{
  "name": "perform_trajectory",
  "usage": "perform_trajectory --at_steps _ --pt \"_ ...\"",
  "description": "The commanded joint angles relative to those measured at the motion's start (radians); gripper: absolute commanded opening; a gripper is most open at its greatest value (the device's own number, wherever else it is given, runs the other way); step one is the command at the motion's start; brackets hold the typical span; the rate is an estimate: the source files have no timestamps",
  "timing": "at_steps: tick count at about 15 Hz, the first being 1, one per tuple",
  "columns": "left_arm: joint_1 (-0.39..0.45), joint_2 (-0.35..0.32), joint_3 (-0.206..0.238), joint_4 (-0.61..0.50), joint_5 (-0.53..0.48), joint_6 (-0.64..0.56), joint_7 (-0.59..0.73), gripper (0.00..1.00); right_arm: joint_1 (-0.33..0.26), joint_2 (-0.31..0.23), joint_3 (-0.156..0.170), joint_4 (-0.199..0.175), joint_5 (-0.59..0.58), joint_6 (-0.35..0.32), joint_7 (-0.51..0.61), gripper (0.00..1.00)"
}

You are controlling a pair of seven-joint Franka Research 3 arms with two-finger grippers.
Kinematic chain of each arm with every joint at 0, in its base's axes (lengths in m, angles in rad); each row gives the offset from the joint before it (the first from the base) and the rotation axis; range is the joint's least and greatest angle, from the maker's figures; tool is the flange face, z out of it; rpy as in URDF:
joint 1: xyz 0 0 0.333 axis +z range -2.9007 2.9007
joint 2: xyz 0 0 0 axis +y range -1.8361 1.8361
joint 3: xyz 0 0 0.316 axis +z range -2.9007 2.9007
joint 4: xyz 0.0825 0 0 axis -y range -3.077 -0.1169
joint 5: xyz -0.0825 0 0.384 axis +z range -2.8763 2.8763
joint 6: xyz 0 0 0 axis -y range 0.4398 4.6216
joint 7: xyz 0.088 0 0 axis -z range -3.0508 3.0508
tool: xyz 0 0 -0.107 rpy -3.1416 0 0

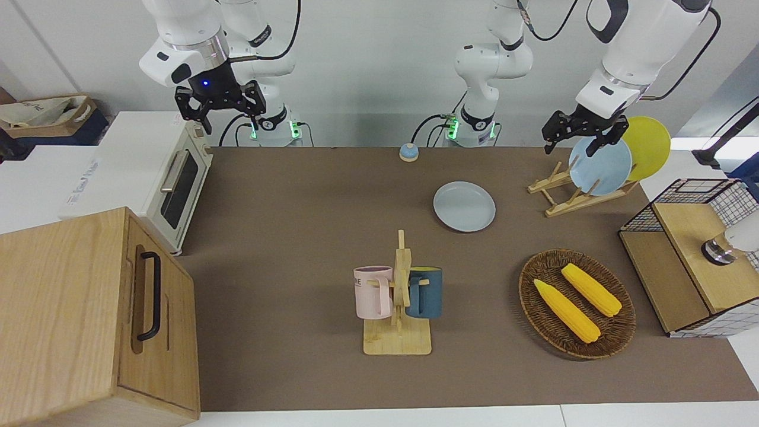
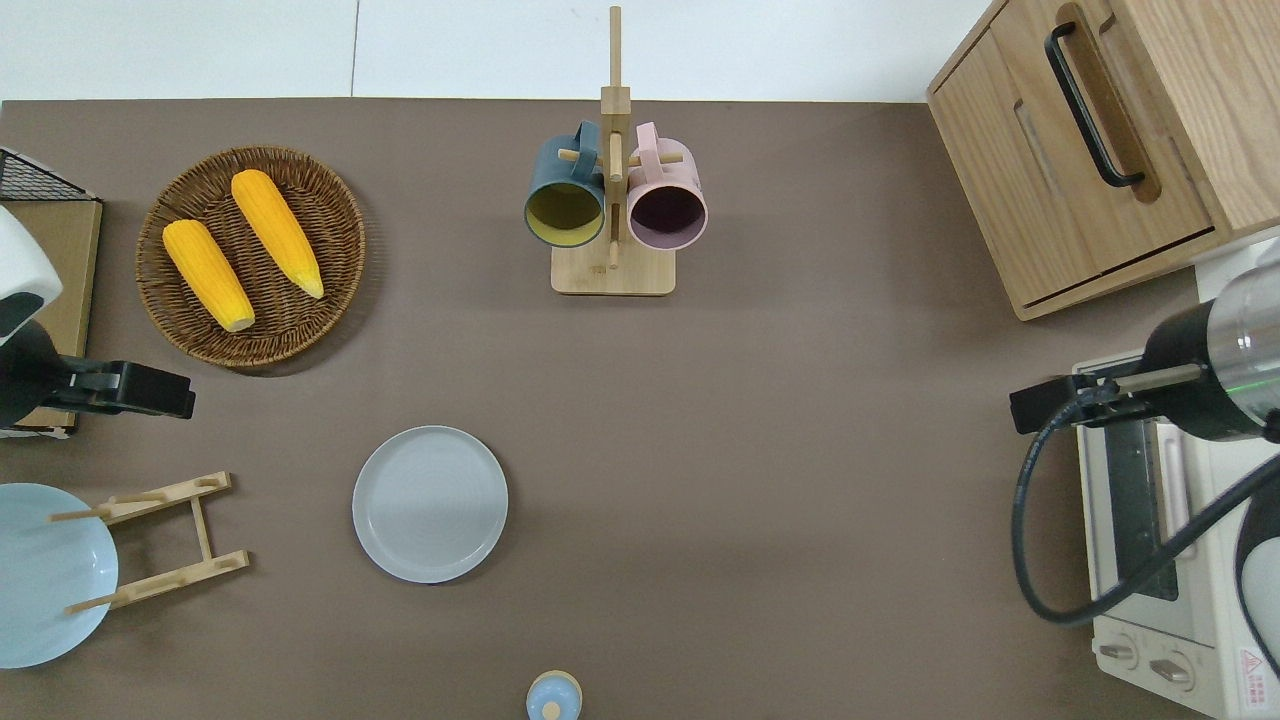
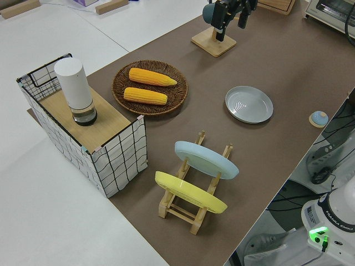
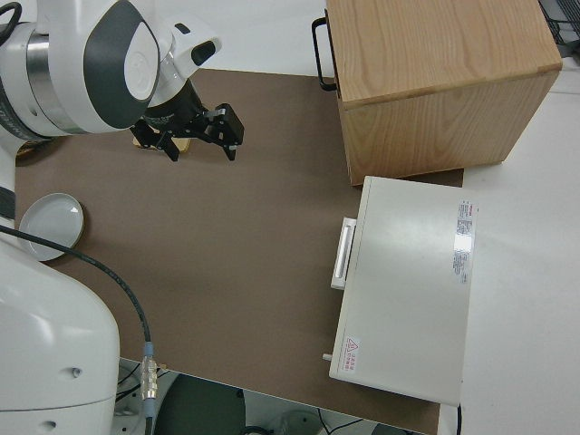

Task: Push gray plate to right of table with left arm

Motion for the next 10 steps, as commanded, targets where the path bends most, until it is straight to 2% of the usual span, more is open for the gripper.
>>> perform_trajectory --at_steps 1,6,10 --pt "0.009 0.009 0.009 0.022 0.012 -0.024 -0.013 0.99 -0.021 -0.006 0.015 0.004 0.010 -0.013 0.000 0.983" --pt "0.006 0.009 0.012 0.022 0.007 -0.025 -0.079 0.99 -0.021 -0.006 0.015 0.004 0.010 -0.013 0.001 0.983" --pt "0.004 0.009 0.014 0.022 0.007 -0.025 -0.078 0.99 -0.021 -0.006 0.015 0.004 0.010 -0.013 0.000 0.983"
